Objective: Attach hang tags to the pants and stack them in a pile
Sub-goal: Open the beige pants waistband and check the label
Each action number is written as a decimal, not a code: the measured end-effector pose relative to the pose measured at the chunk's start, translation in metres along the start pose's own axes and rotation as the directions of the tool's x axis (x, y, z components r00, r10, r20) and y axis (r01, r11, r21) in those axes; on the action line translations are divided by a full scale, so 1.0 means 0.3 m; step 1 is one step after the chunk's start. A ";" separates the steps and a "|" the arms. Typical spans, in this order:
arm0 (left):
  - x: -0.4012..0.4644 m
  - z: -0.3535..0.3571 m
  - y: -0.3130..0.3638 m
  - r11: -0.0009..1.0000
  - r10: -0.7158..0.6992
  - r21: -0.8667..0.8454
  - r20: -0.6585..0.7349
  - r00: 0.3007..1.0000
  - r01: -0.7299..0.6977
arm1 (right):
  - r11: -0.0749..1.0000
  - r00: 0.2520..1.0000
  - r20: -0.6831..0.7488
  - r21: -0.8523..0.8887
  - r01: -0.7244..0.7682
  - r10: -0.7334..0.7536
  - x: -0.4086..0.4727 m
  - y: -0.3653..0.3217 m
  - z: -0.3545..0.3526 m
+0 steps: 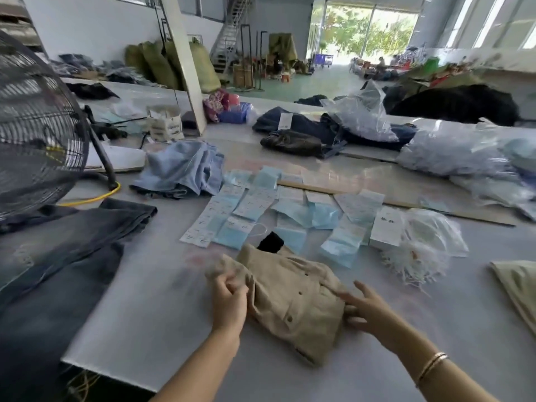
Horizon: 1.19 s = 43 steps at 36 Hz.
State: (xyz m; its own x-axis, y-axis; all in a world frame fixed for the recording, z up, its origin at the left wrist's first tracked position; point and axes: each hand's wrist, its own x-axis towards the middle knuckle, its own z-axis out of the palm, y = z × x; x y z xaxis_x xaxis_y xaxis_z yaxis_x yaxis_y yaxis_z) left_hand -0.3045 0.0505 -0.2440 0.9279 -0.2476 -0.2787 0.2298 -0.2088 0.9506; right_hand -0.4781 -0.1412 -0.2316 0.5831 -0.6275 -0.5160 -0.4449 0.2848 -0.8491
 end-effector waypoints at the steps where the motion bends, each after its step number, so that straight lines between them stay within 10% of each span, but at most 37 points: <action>1: -0.004 0.007 -0.010 0.999 -0.025 0.026 0.105 0.994 0.023 | 0.999 1.000 0.017 -0.048 0.026 -0.025 -0.008 0.002 0.012; 7: 0.003 -0.037 0.018 0.781 0.332 0.612 -0.237 0.913 -0.125 | 0.947 0.947 -0.083 -0.104 0.303 -0.312 0.015 -0.006 0.047; 11: -0.049 0.003 0.039 0.348 0.819 0.615 0.168 0.548 -0.708 | 0.930 0.930 -0.142 0.094 0.355 -0.340 0.043 0.034 0.064; 14: -0.072 0.055 0.049 0.173 0.532 0.359 0.750 0.394 -0.917 | 0.908 0.921 -0.183 0.184 0.376 -0.344 0.054 0.112 0.084; 17: -0.071 0.125 0.025 -0.101 0.155 0.353 0.929 0.336 -0.930 | 0.869 0.860 -0.266 0.125 0.479 -0.436 0.065 0.157 0.090; 19: -0.055 0.152 0.033 0.095 0.162 0.345 0.920 0.357 -0.934 | 0.863 0.842 -0.285 0.085 0.499 -0.459 0.069 0.163 0.091; 22: -0.009 0.166 0.096 0.759 0.219 0.321 0.694 0.686 -0.566 | 0.859 0.819 -0.290 -0.025 0.511 -0.495 0.062 0.156 0.086; 24: 0.030 0.174 0.109 0.955 0.089 0.183 0.575 0.813 -0.234 | 0.859 0.822 -0.258 -0.078 0.507 -0.508 0.060 0.155 0.083; 31: 0.060 0.168 0.037 0.979 -0.083 -0.103 0.589 0.804 0.176 | 0.804 0.778 -0.206 -0.100 0.586 -0.593 0.064 0.147 0.089; 40: 0.085 0.179 0.022 0.999 0.007 0.040 0.488 0.873 -0.030 | 0.693 0.753 -0.158 -0.542 0.474 -0.639 0.050 0.141 0.095; 43: 0.080 0.197 0.021 0.951 0.238 0.119 0.304 0.922 -0.285 | 0.682 0.781 0.000 -0.488 0.545 -0.625 0.022 0.082 0.095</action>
State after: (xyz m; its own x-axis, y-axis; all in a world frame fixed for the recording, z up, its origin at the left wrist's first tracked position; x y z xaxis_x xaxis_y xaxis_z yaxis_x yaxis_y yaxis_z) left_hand -0.2982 -0.0126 -0.2529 0.8213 -0.5660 -0.0720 -0.0809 -0.2405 0.9673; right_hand -0.4658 -0.1177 -0.2591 0.7330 -0.6681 0.1278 -0.3168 -0.5015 -0.8050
